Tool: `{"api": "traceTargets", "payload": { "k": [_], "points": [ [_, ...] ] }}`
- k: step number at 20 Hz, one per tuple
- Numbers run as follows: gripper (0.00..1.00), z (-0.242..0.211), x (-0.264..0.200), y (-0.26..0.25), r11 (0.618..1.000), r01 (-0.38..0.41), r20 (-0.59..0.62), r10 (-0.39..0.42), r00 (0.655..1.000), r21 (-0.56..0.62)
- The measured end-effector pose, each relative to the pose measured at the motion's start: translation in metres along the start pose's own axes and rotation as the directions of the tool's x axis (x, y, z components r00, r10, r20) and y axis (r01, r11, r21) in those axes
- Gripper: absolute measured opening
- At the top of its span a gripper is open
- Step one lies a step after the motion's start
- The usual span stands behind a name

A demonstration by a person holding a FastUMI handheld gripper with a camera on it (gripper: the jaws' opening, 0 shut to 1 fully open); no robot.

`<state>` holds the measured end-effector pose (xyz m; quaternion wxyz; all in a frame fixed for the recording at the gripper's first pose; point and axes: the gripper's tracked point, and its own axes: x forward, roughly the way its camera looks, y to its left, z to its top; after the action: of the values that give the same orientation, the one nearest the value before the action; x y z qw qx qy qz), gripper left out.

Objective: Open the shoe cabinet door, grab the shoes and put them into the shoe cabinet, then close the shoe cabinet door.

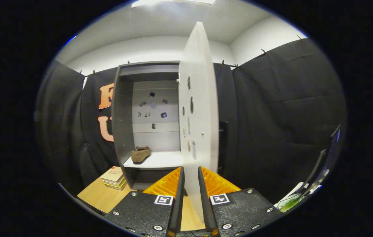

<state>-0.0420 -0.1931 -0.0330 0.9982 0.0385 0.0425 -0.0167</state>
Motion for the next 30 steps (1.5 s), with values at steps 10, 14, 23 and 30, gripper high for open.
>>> {"api": "traceTargets", "payload": {
  "k": [10,14,23,30],
  "points": [
    [0.27,-0.132,0.015,0.133,0.977,-0.208,-0.238,0.211,0.948,0.036],
    [0.27,-0.204,0.034,0.165,0.966,-0.238,-0.345,0.26,0.902,0.105],
    [0.28,-0.342,0.071,0.188,0.956,-0.249,-0.548,0.294,0.783,0.157],
    [0.3,-0.419,0.105,0.183,0.961,-0.211,-0.653,0.276,0.705,0.179]
  ]
}}
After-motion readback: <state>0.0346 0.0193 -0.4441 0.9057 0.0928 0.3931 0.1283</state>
